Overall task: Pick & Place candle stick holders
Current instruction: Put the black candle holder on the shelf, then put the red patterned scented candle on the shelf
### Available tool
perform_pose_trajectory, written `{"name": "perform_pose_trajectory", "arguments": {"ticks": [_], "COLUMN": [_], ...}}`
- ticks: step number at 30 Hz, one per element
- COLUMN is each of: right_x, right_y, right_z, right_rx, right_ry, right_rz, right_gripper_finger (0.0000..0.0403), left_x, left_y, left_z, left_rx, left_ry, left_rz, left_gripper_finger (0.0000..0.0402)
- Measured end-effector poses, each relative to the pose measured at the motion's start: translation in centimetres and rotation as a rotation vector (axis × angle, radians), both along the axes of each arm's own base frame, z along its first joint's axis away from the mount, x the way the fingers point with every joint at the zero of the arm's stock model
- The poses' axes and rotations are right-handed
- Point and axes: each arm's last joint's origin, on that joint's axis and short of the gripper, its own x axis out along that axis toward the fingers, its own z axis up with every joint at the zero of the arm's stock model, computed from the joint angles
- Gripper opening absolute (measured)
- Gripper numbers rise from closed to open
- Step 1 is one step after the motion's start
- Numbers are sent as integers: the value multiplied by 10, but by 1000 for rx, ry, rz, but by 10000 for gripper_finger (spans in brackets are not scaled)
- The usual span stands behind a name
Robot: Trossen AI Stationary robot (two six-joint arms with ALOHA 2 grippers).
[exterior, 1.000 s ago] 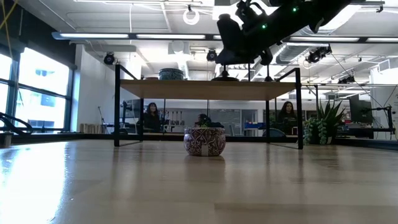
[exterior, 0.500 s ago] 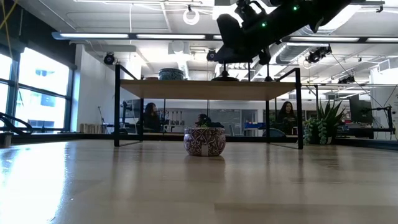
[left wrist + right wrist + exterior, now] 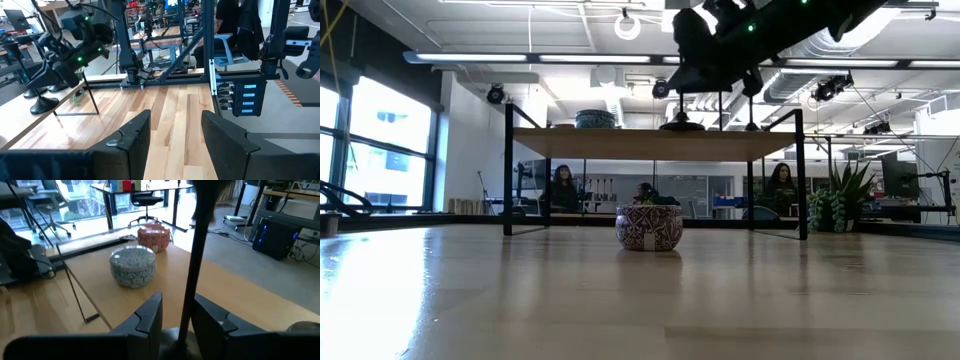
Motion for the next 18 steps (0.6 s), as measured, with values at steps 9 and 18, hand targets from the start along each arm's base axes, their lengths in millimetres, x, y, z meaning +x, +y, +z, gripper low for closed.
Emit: {"name": "perform_pose_trajectory", "arguments": {"ticks": [9,18], "right_x": [-10,-15], "right_y": [13,23], "right_z": [13,17], "right_rx": [-33,-45], "right_ry": [-7,-11], "right_rz": [-18,-20], "right_gripper_finger": [92,92], "left_x": [0,0], "left_y": [1,1], "left_z": [-1,-2], "left_rx": [-4,2], "left_ry": [5,7], "left_rz": [-2,-1], "left_gripper_finger": [172,172]}}
